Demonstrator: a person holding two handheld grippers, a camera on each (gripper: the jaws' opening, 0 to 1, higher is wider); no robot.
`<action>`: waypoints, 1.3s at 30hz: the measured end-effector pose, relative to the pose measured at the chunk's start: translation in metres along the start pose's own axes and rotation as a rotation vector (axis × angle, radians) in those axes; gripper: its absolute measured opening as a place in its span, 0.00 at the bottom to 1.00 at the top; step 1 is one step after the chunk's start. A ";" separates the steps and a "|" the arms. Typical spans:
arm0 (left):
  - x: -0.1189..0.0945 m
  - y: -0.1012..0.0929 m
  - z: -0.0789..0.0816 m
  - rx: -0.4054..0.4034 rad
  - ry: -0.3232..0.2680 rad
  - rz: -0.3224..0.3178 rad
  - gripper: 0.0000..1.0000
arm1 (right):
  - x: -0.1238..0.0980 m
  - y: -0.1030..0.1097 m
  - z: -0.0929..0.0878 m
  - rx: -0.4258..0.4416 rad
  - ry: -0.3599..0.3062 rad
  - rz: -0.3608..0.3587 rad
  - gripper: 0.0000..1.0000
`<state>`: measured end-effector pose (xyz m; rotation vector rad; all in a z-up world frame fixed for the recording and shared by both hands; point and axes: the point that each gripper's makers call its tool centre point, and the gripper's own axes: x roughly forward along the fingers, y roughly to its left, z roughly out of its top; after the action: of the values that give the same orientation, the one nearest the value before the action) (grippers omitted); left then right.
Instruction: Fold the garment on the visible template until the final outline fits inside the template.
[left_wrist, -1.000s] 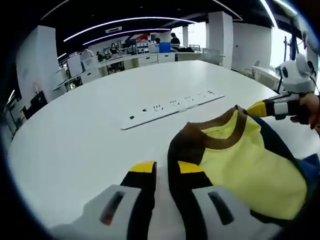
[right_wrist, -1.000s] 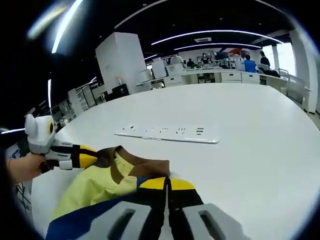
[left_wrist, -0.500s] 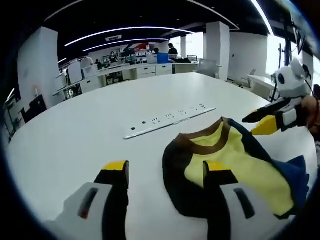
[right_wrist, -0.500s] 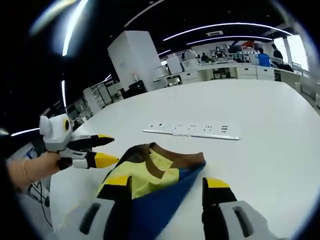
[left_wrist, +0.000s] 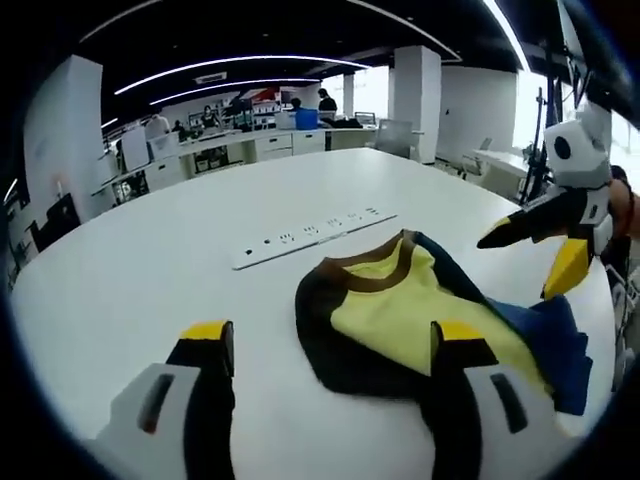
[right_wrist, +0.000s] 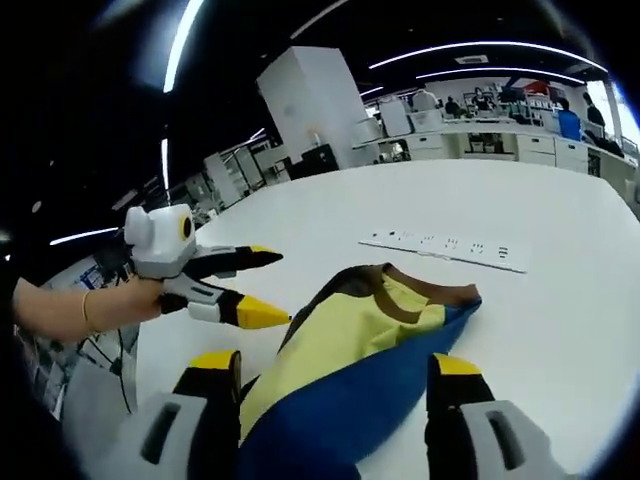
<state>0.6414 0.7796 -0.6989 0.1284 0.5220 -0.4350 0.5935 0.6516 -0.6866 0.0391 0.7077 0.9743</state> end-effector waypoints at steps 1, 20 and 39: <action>-0.002 -0.001 -0.001 0.009 0.005 -0.002 0.79 | -0.001 0.004 -0.004 -0.010 0.011 0.004 0.75; -0.042 -0.034 -0.007 0.063 0.003 -0.056 0.76 | -0.028 0.041 -0.055 -0.145 0.134 0.035 0.58; -0.048 -0.063 -0.053 0.097 0.100 -0.102 0.46 | -0.037 0.022 -0.066 -0.299 0.151 -0.122 0.13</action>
<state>0.5522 0.7527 -0.7206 0.2179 0.6079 -0.5558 0.5269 0.6177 -0.7112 -0.3392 0.6876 0.9633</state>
